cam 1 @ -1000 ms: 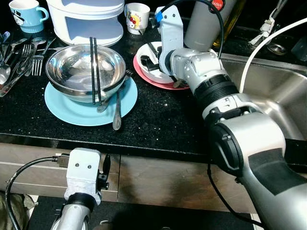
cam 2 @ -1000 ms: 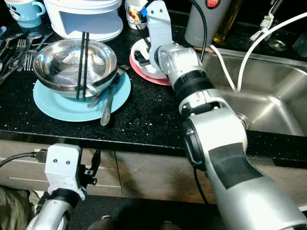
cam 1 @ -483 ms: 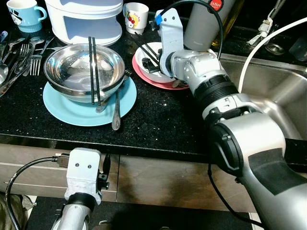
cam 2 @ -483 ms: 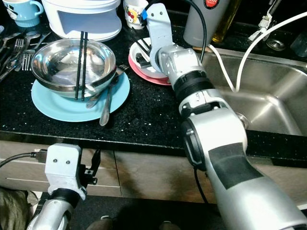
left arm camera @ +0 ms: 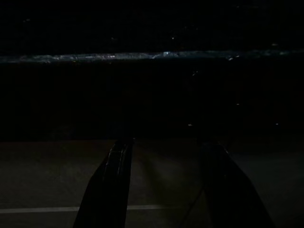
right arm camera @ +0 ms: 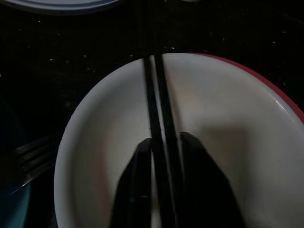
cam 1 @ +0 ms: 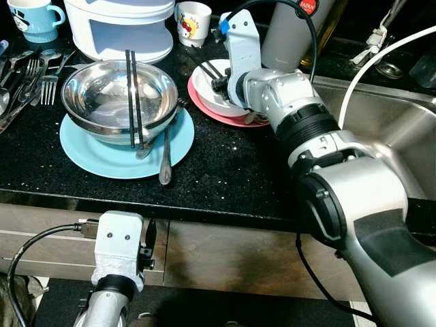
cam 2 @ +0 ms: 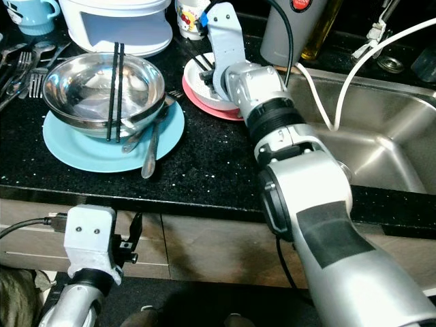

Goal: Kitchen organization

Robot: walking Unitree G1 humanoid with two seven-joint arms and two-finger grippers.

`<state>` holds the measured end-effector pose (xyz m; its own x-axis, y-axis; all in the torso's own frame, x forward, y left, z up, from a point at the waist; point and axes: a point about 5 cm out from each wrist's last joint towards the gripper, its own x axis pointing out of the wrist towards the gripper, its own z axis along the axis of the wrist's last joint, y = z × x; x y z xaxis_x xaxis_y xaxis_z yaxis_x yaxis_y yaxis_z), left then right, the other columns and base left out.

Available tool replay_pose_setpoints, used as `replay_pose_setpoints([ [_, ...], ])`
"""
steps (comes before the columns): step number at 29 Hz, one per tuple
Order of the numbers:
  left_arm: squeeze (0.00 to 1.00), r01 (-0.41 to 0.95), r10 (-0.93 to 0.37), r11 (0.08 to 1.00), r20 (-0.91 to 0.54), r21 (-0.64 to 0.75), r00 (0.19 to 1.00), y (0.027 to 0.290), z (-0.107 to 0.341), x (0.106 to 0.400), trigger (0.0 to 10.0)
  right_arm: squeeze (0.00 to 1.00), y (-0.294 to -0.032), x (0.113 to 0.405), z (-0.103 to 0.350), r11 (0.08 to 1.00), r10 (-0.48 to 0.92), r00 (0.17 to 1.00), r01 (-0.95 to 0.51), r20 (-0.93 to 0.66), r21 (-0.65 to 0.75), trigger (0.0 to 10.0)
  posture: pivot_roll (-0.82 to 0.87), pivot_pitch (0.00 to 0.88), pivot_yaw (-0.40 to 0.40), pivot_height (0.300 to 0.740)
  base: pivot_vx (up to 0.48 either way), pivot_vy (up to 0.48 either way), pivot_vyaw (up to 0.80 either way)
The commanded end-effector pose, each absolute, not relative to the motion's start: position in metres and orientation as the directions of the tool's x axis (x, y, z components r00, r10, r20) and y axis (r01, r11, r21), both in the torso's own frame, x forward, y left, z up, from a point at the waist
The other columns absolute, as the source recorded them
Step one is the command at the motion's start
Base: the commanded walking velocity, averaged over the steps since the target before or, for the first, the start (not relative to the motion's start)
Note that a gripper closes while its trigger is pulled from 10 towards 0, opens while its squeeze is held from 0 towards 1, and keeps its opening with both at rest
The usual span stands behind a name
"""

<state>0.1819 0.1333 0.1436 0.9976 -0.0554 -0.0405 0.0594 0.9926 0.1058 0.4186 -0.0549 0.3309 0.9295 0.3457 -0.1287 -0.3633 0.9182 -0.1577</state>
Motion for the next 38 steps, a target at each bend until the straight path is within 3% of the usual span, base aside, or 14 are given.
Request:
replay_pose_setpoints([
  [1, 0.0, 0.061, -0.056, 0.994, -0.058, 0.095, 0.997, 0.13, 0.14, 0.18, 10.0, 0.0, -0.054, 0.418, 0.336, 0.917, 0.35, 0.928, -0.368, -0.129, -0.157, 0.0, 0.08, 0.137, -0.143, 0.74, 0.0, 0.0, 0.0],
  [9, 0.0, 0.057, -0.052, 0.994, -0.059, 0.093, 0.997, 0.13, 0.14, 0.18, 10.0, 0.0, -0.052, 0.417, 0.34, 0.913, 0.377, 0.921, -0.388, -0.103, -0.124, 0.0, 0.09, 0.136, -0.145, 0.74, 0.0, 0.0, 0.0],
  [17, 0.0, 0.107, -0.102, 0.991, -0.065, 0.079, 0.993, 0.128, 0.139, 0.178, 10.0, 0.0, -0.05, 0.41, 0.369, 0.805, 0.557, 0.827, -0.56, 0.076, 0.197, 0.0, 0.1, 0.121, -0.125, 0.74, 0.0, 0.0, 0.0],
  [18, 0.0, 0.147, -0.142, 0.987, -0.069, 0.069, 0.987, 0.126, 0.14, 0.176, 10.0, 0.0, -0.053, 0.408, 0.376, 0.762, 0.588, 0.797, -0.602, 0.134, 0.238, 1.7, 0.11, 0.119, -0.122, 0.74, 0.0, 0.0, 0.0],
  [20, 0.0, 0.173, -0.168, 0.983, -0.071, 0.062, 0.983, 0.125, 0.14, 0.174, 10.0, 0.0, -0.054, 0.406, 0.381, 0.731, 0.607, 0.776, -0.631, 0.174, 0.26, 1.7, 0.11, 0.119, -0.12, 0.74, 0.0, 0.0, 0.0],
  [21, 0.0, 0.217, -0.214, 0.975, -0.074, 0.045, 0.974, 0.123, 0.14, 0.172, 10.0, 0.0, -0.057, 0.404, 0.386, 0.69, 0.626, 0.747, -0.665, 0.226, 0.287, 3.2, 0.11, 0.116, -0.113, 0.74, 0.0, 0.0, 0.0],
  [23, 0.0, 0.256, -0.253, 0.966, -0.077, 0.032, 0.964, 0.121, 0.14, 0.169, 10.0, 0.0, -0.061, 0.403, 0.388, 0.661, 0.635, 0.729, -0.684, 0.255, 0.308, 3.4, 0.12, 0.11, -0.106, 0.74, 0.0, 0.0, 0.0],
  [24, 0.0, 0.301, -0.299, 0.953, -0.08, 0.02, 0.951, 0.118, 0.14, 0.166, 10.0, 0.0, -0.065, 0.401, 0.388, 0.636, 0.642, 0.712, -0.701, 0.284, 0.322, 4.4, 0.12, 0.108, -0.106, 0.74, 0.0, 0.0, 0.0],
  [25, 0.0, 0.339, -0.337, 0.941, -0.083, 0.012, 0.938, 0.116, 0.14, 0.163, 10.0, 0.0, -0.067, 0.4, 0.387, 0.614, 0.65, 0.697, -0.717, 0.303, 0.331, 6.4, 0.12, 0.104, -0.105, 0.74, 0.0, 0.0, 0.0],
  [26, 0.0, 0.372, -0.371, 0.928, -0.087, -0.001, 0.925, 0.115, 0.14, 0.16, 10.0, 0.0, -0.07, 0.398, 0.382, 0.586, 0.667, 0.675, -0.737, 0.316, 0.336, 10.0, 0.13, 0.1, -0.103, 0.74, 0.0, 0.0, 0.0],
  [34, 0.0, 0.583, -0.587, 0.809, -0.116, -0.071, 0.801, 0.104, 0.14, 0.146, 10.0, 0.0, -0.081, 0.377, 0.355, 0.386, 0.717, 0.54, -0.834, 0.441, 0.394, 10.0, 0.16, 0.068, -0.091, 0.74, 0.0, 0.0, 0.0],
  [38, 0.0, 0.596, -0.598, 0.801, -0.111, -0.047, 0.794, 0.107, 0.141, 0.153, 10.0, 0.0, -0.089, 0.371, 0.343, 0.356, 0.666, 0.547, -0.83, 0.507, 0.429, 10.0, 0.16, 0.046, -0.075, 0.74, 0.0, 0.0, 0.0],
])
